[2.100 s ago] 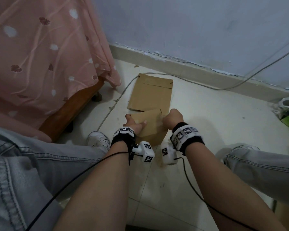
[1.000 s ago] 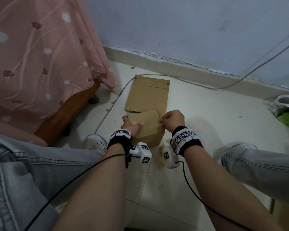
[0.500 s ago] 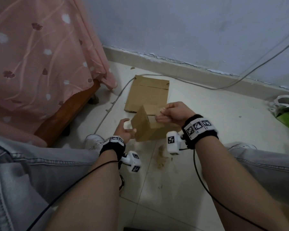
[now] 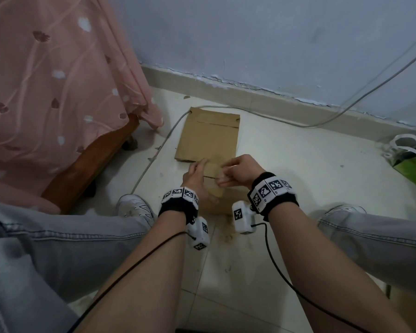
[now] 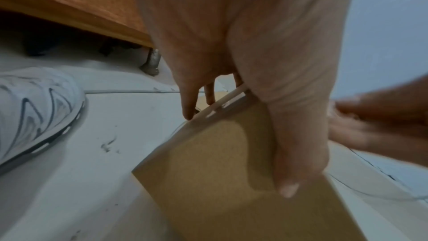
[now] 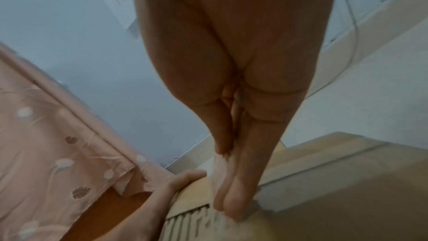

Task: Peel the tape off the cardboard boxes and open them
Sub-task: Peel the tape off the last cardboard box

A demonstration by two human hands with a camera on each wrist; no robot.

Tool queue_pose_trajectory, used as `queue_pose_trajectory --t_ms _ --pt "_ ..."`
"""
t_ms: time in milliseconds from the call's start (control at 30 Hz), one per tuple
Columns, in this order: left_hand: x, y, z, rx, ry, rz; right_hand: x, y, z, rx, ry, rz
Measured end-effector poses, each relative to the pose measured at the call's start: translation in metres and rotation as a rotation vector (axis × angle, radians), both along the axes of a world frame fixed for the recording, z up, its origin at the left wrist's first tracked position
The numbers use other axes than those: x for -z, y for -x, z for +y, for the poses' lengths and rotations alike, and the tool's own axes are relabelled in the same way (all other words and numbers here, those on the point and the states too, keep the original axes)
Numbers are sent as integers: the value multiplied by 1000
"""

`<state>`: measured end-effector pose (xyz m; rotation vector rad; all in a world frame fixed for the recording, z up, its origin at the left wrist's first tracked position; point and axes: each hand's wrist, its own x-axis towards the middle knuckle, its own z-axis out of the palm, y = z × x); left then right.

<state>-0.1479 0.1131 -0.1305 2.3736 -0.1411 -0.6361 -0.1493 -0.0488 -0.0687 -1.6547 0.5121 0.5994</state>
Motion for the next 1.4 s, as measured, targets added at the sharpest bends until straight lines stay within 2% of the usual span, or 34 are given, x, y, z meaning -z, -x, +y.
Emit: queue_pose_trajectory --t_ms 200,433,567,667,800,900,967,1033,1133,1233,1333,1400 --pt "11 6 20 -97 70 48 8 6 -15 147 28 47" --pt "17 12 33 -143 41 92 14 1 -41 283 138 25" --pt "20 13 35 -154 34 108 17 3 -54 275 177 52" --pt "21 14 38 -172 36 120 21 -1 -61 381 178 29" --pt "29 23 49 -232 12 186 24 -7 -78 387 357 -23" --pt "33 26 53 -246 5 208 35 -12 -101 544 570 -18" --pt "34 23 55 -238 -9 206 52 -19 -118 610 616 2" --pt "32 20 52 -214 -47 197 60 -22 -124 653 573 1" --pt "26 19 40 -127 -245 155 34 -15 -105 663 394 -73" --pt "22 16 19 42 -427 61 14 -15 -86 680 190 -134" --pt "20 8 -11 222 -460 1 -4 -13 -72 620 -45 -140" --pt "18 5 -27 286 -432 -4 -15 -9 -63 568 -97 -137"
